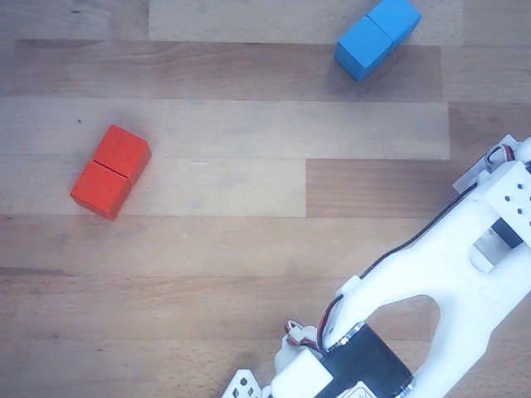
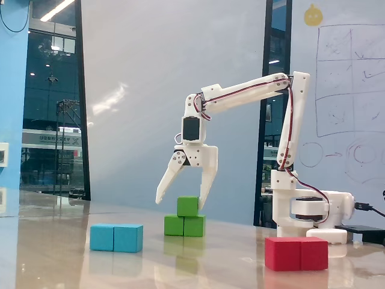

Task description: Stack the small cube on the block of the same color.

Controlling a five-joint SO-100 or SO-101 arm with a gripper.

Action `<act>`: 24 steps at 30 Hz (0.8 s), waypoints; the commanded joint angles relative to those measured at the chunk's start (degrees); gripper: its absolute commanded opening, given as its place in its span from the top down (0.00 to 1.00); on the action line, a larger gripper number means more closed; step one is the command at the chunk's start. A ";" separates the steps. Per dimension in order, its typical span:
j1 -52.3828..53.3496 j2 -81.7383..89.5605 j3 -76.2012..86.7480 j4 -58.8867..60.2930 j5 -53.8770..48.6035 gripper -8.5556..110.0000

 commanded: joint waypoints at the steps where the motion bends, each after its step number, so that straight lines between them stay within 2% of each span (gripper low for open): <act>1: 0.09 3.69 -1.41 -0.44 -0.44 0.62; 20: -0.35 18.37 -1.41 -0.35 -0.35 0.62; 24: -3.16 22.76 -1.41 -0.35 -0.35 0.62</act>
